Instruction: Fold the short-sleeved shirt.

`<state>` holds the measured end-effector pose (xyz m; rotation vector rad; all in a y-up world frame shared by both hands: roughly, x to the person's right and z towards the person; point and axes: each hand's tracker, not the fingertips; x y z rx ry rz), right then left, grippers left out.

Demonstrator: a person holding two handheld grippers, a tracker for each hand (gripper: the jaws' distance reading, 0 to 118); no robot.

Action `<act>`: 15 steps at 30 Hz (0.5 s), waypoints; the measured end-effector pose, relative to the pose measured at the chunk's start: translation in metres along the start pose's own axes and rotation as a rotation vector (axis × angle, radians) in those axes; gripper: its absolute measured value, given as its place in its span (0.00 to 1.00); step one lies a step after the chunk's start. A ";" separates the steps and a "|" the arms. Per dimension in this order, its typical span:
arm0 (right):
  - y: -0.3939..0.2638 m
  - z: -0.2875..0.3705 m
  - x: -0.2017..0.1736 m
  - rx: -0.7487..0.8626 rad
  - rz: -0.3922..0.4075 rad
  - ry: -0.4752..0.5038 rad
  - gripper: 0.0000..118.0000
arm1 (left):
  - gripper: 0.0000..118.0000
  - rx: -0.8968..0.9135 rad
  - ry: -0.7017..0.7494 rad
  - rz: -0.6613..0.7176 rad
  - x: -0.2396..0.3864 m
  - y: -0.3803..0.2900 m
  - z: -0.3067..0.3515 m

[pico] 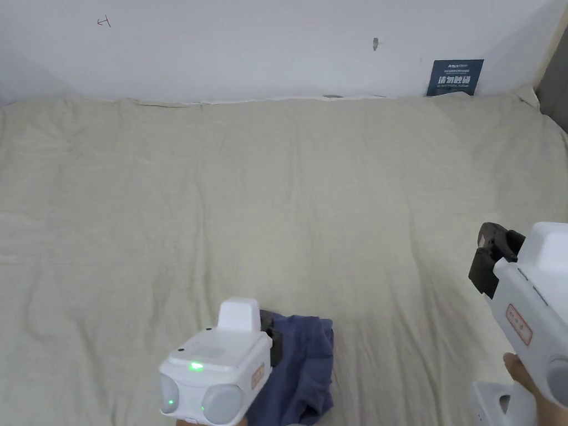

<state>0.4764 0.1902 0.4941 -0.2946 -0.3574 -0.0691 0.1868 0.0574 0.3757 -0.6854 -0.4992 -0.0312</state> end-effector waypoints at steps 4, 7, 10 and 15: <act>-0.001 -0.001 0.004 -0.009 0.001 -0.007 0.02 | 0.00 -0.044 -0.038 -0.062 0.028 -0.017 -0.021; -0.002 -0.001 0.010 -0.013 -0.001 -0.021 0.02 | 0.00 -0.087 -0.046 -0.065 0.046 -0.024 -0.042; -0.004 -0.001 0.016 -0.021 -0.002 -0.036 0.02 | 0.00 -0.110 -0.048 -0.095 0.062 -0.033 -0.060; -0.010 -0.001 0.020 -0.038 -0.004 -0.049 0.02 | 0.00 -0.117 0.014 -0.168 0.074 -0.042 -0.070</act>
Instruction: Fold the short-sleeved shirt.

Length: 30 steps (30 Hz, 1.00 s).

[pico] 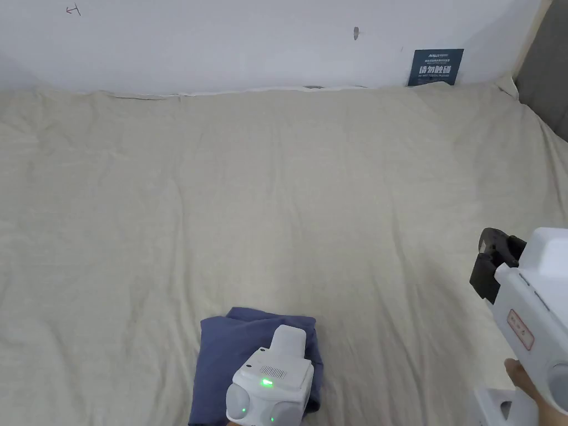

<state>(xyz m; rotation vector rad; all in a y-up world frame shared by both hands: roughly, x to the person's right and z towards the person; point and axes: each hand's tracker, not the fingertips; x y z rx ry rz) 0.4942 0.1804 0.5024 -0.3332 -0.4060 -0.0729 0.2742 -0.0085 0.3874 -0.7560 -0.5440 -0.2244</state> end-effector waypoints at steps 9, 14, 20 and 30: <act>0.007 0.006 -0.012 0.018 -0.002 0.030 0.02 | 0.00 0.086 -0.013 -0.019 -0.004 0.025 0.035; 0.020 0.012 -0.026 0.063 0.006 0.060 0.02 | 0.00 0.309 -0.008 -0.024 -0.042 0.072 0.097; 0.035 0.020 -0.050 0.131 0.017 0.093 0.02 | 0.00 0.516 0.102 -0.010 -0.091 0.121 0.166; 0.056 0.030 -0.085 0.220 0.040 0.095 0.02 | 0.00 0.686 0.300 0.063 -0.170 0.141 0.214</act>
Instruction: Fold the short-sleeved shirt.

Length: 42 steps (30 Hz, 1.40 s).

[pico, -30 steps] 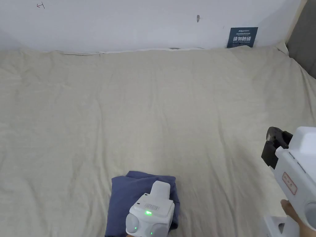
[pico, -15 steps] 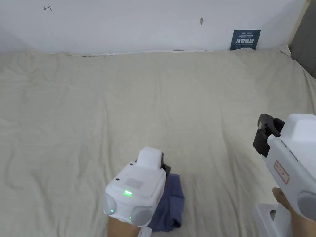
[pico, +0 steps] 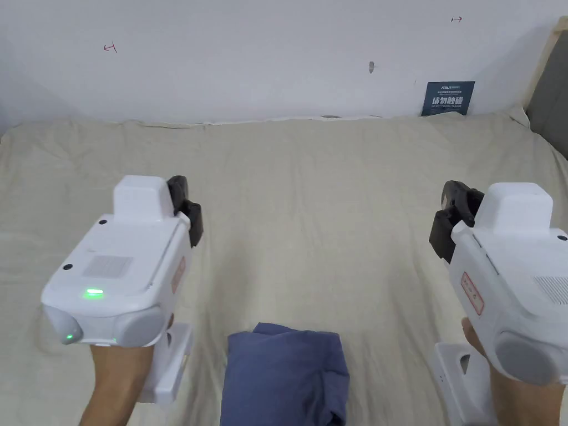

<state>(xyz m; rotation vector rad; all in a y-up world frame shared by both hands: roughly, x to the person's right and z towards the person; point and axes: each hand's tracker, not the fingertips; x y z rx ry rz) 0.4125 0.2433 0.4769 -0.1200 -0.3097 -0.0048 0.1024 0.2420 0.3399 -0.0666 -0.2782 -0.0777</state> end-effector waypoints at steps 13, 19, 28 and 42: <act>0.001 -0.001 -0.014 0.010 0.013 0.025 0.02 | 0.00 0.008 0.070 0.026 -0.036 -0.005 0.003; -0.004 -0.004 -0.016 -0.001 0.017 0.028 0.02 | 0.00 -0.002 0.055 0.028 -0.034 -0.008 0.001; -0.091 -0.033 -0.060 -0.220 0.039 0.135 0.02 | 0.00 -0.039 0.022 0.018 -0.030 -0.017 0.001; -0.279 -0.046 -0.118 -0.599 0.025 0.168 0.01 | 0.00 -0.281 -0.082 0.099 -0.031 -0.069 -0.005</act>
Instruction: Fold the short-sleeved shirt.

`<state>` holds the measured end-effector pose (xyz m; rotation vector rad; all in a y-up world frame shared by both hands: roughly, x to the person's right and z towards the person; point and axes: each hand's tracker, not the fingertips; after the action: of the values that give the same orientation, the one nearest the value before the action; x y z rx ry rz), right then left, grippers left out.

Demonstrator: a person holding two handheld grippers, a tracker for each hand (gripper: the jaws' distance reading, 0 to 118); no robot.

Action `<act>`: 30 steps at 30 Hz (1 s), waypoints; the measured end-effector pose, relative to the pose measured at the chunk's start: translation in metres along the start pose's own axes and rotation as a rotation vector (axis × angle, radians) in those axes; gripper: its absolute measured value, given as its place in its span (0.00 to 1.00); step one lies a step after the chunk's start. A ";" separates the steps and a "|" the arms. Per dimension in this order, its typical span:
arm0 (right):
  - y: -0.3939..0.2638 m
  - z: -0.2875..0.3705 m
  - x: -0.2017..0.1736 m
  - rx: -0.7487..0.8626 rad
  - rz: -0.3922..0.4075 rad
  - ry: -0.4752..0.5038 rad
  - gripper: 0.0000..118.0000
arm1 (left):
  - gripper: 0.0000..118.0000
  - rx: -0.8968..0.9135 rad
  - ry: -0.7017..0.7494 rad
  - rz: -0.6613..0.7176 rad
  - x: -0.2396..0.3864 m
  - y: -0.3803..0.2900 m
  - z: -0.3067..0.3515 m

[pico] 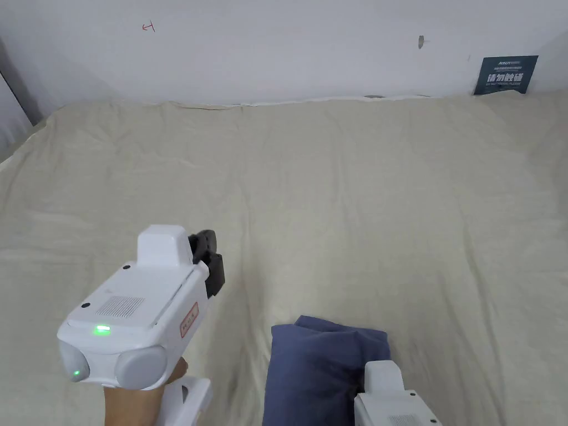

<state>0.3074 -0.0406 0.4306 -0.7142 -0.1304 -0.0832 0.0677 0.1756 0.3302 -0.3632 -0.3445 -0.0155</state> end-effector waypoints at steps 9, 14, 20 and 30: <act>0.002 0.007 0.002 0.005 0.008 0.010 0.01 | 0.85 -0.459 -0.203 0.314 -0.011 -0.064 -0.056; 0.004 0.008 0.002 -0.002 0.018 0.010 0.01 | 1.00 -0.652 -0.253 0.410 -0.013 -0.109 -0.091; 0.004 0.008 0.004 -0.006 0.010 0.023 0.01 | 0.90 -0.822 -0.277 0.438 -0.013 -0.147 -0.113; 0.024 0.014 0.009 -0.050 0.026 0.050 0.01 | 0.19 -0.796 -0.333 0.487 -0.006 -0.136 -0.103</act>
<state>0.3185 -0.0139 0.4268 -0.7632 -0.0719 -0.0799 0.0858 0.0119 0.2848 -1.2397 -0.5658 0.3997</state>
